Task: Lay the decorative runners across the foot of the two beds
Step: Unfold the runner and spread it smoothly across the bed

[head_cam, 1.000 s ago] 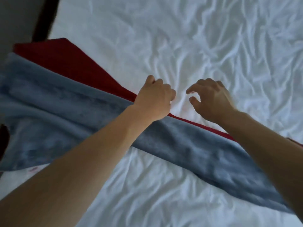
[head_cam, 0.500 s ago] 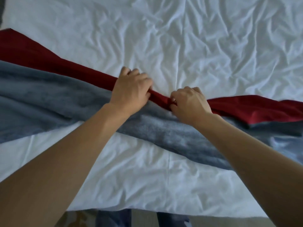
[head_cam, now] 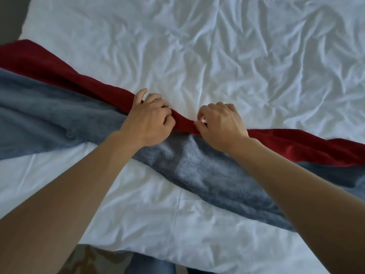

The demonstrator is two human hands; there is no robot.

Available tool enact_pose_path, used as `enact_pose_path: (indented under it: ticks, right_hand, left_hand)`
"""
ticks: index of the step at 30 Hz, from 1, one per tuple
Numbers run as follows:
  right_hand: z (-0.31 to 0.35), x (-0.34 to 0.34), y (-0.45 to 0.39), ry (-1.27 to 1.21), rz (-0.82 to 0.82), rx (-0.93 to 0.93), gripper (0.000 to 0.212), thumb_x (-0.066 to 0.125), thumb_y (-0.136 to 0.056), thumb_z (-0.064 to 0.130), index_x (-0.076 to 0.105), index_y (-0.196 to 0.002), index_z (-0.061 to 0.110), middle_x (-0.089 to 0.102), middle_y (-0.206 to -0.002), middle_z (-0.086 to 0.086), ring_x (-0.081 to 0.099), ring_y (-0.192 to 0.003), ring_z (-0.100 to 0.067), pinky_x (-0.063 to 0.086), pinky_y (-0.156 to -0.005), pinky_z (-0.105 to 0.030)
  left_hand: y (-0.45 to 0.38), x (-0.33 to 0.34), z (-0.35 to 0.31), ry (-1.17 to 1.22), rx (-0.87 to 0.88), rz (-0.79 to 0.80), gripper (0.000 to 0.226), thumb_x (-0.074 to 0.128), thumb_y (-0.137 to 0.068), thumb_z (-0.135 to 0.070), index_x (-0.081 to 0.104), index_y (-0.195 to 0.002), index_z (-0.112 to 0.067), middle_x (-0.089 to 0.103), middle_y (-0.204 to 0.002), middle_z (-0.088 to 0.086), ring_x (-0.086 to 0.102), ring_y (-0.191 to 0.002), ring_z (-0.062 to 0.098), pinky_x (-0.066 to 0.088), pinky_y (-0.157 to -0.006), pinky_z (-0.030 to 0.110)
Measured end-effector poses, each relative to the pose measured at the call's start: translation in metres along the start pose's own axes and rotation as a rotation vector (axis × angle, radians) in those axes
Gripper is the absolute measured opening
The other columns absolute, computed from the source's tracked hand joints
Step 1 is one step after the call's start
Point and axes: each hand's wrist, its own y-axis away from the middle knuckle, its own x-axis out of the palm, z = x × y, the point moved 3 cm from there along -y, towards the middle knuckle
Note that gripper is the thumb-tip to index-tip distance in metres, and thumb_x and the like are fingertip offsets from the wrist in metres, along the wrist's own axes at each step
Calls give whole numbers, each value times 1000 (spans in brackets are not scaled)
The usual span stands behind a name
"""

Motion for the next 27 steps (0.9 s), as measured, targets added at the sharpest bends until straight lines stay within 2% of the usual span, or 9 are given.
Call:
enact_pose_path:
  ticks: [2, 4, 5, 9, 12, 17, 20, 22, 27]
  right_hand:
    - [-2, 3, -7, -41, 58, 9, 38, 55, -94, 42, 59, -123, 18, 69, -106, 2, 58, -106, -23, 35, -105, -39]
    - [1, 7, -13, -84, 100, -16, 50, 55, -94, 42, 51, -137, 18, 69, -113, 0, 58, -111, -24, 34, -107, -40]
    - [5, 9, -16, -102, 94, -32, 50, 54, -94, 40, 50, -139, 17, 69, -114, 0, 57, -111, -24, 34, -107, -40]
    - [12, 15, -37, -132, 55, -39, 43, 53, -93, 32, 54, -133, 17, 68, -114, -2, 57, -111, -27, 34, -104, -39]
    - [23, 18, -51, -149, 86, -37, 44, 53, -93, 35, 55, -134, 19, 67, -118, 0, 56, -114, -24, 34, -104, -39]
    - [27, 10, -78, -320, 84, 144, 19, 57, -86, 25, 67, -102, 20, 71, -94, -6, 63, -93, -31, 44, -82, -37]
    - [2, -11, -96, -54, -107, 262, 21, 52, -86, 17, 67, -100, 16, 71, -94, -10, 60, -93, -34, 40, -90, -39]
    - [-14, -20, -104, 124, -177, 269, 19, 49, -86, 14, 66, -96, 11, 70, -87, -9, 56, -91, -32, 33, -96, -40]
    - [-10, -11, -114, 180, -50, 55, 18, 58, -84, 17, 68, -96, 8, 71, -85, -9, 58, -96, -33, 26, -105, -37]
  left_hand:
    - [-11, -5, 1, 8, -9, -35, 28, 43, -88, -33, 63, -81, -16, 64, -96, -3, 52, -111, 20, 11, -118, 44]
    - [-23, -8, 3, 34, 17, -56, 7, 56, -84, -24, 50, -85, -20, 55, -84, -6, 54, -97, 22, 15, -118, 44]
    - [-29, -9, 4, 48, 27, -39, 15, 59, -82, -21, 48, -91, -21, 55, -84, -7, 54, -95, 22, 15, -117, 43]
    - [-47, -6, 15, -93, 36, 171, 36, 60, -83, -33, 57, -118, -25, 63, -103, -5, 52, -112, 22, 7, -116, 45]
    - [-55, -7, 27, -87, 55, 269, 19, 57, -85, -34, 65, -101, -28, 64, -87, -9, 51, -108, 19, 8, -115, 44]
    - [-76, -19, 40, 36, 167, -7, 5, 62, -85, -29, 63, -88, -26, 62, -83, -13, 54, -98, 16, 17, -103, 37]
    - [-89, -16, 60, 12, 139, 42, 19, 66, -86, -33, 62, -100, -21, 57, -78, -12, 56, -96, 19, 21, -105, 40]
    - [-100, -17, 79, -37, 103, 6, 23, 67, -87, -31, 62, -103, -16, 64, -81, -5, 59, -91, 24, 25, -101, 42]
    - [-130, -25, 126, -89, 17, -89, 18, 68, -85, -33, 67, -98, -21, 71, -94, 3, 59, -98, 30, 25, -97, 44]
